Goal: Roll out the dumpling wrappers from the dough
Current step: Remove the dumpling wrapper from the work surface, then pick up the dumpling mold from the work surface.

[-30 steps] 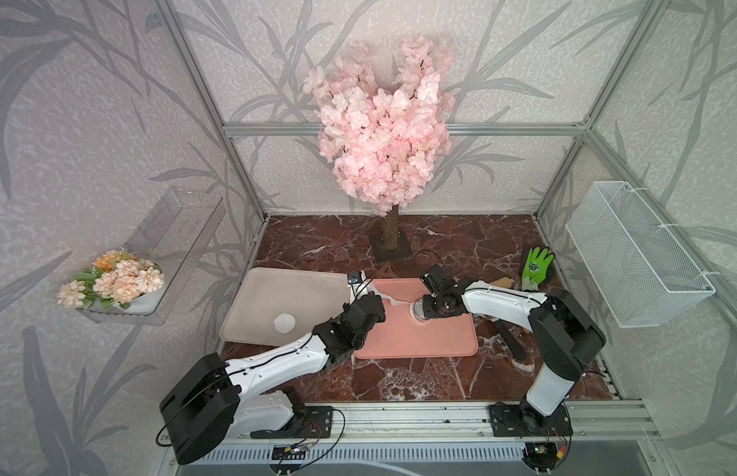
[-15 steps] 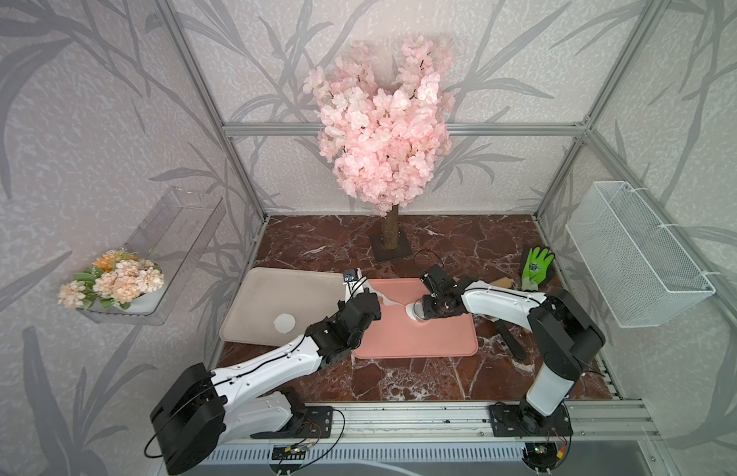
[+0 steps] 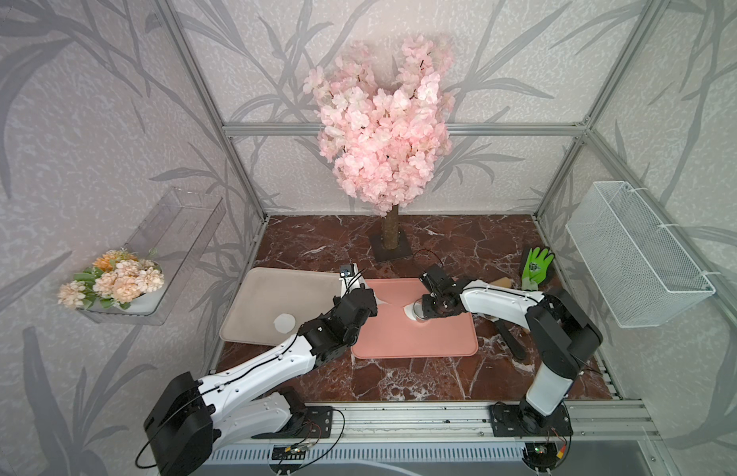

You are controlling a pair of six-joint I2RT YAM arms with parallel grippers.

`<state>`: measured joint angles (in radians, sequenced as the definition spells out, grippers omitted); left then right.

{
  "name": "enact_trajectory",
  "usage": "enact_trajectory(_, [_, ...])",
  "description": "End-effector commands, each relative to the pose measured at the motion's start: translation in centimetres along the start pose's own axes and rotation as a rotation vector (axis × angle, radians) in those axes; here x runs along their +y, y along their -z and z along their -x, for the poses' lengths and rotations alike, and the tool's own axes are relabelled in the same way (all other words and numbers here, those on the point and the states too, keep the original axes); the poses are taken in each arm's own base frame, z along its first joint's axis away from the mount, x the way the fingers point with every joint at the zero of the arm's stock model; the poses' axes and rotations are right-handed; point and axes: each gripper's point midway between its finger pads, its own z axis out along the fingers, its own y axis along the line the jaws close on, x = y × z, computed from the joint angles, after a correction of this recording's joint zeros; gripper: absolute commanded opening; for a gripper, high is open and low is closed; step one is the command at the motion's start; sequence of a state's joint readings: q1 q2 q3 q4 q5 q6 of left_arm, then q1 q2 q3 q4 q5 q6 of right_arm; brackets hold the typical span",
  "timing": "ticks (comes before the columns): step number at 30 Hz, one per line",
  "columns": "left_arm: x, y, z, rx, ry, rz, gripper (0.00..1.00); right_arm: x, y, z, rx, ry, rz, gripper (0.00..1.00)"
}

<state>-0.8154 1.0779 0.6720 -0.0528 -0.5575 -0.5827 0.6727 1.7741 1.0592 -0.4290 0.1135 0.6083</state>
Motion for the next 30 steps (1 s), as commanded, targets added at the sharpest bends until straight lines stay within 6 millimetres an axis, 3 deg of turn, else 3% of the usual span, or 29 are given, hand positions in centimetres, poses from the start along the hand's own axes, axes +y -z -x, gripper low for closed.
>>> enact_trajectory(1, [-0.3, 1.2, 3.3, -0.063, -0.003, -0.001, 0.00, -2.6, -2.3, -3.4, 0.113, 0.030, -0.118, 0.00])
enact_trajectory(5, [-1.0, 1.8, 4.8, -0.077, 0.004, -0.029, 0.00, -2.2, -2.4, -3.3, 0.110, 0.020, -0.100, 0.00])
enact_trajectory(8, [-1.8, 1.6, 4.5, -0.056, 0.023, -0.067, 0.00, -1.6, -2.1, -3.0, 0.095, 0.004, -0.062, 0.00])
enact_trajectory(13, [-3.3, 0.4, 2.0, 0.010, 0.037, -0.134, 0.00, 0.2, -0.5, -1.7, 0.038, -0.031, 0.037, 0.00])
enact_trajectory(19, [-2.7, -1.6, -1.7, 0.089, 0.024, -0.093, 0.00, 1.2, 2.0, 0.2, -0.044, -0.065, 0.112, 0.00])
enact_trajectory(25, [-2.1, -3.2, -3.9, 0.129, -0.021, -0.038, 0.00, -0.2, 3.7, 1.5, -0.093, -0.112, 0.112, 0.00])
enact_trajectory(30, [-1.5, -4.3, -4.4, 0.135, -0.045, 0.020, 0.00, -4.0, 4.3, 2.4, -0.119, -0.162, 0.024, 0.00])
